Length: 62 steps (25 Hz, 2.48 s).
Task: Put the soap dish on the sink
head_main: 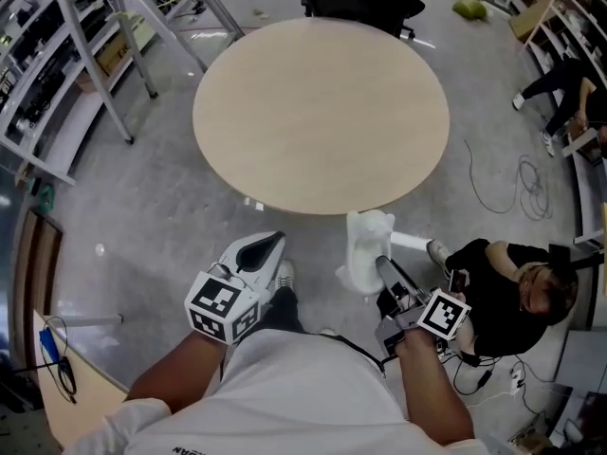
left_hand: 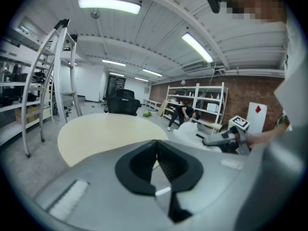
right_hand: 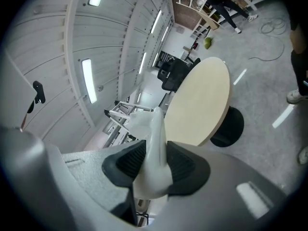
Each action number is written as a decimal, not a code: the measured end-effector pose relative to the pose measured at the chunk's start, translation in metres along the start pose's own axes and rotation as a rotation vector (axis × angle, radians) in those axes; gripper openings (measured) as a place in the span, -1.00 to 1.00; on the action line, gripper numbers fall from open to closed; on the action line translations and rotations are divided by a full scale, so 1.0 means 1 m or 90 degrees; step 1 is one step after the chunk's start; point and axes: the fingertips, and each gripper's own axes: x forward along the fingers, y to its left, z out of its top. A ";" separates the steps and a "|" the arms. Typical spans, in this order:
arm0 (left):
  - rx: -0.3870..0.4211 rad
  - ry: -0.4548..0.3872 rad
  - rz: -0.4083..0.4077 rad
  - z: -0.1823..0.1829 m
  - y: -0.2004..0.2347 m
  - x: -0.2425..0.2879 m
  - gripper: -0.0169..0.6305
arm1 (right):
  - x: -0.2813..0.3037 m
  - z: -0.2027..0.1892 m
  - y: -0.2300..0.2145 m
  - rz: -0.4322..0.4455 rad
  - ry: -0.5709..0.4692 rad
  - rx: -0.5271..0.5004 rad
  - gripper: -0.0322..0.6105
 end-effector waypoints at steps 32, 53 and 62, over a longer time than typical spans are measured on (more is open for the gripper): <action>-0.095 0.079 -0.013 -0.001 0.138 0.109 -0.92 | 0.235 0.038 -0.153 -0.230 0.084 0.136 -0.48; -0.109 0.075 -0.009 0.000 0.150 0.111 -0.92 | 0.246 0.035 -0.168 -0.266 0.102 0.152 -0.37; -0.095 0.062 -0.039 0.003 0.143 0.105 -0.92 | 0.237 0.039 -0.167 -0.277 0.105 0.108 -0.31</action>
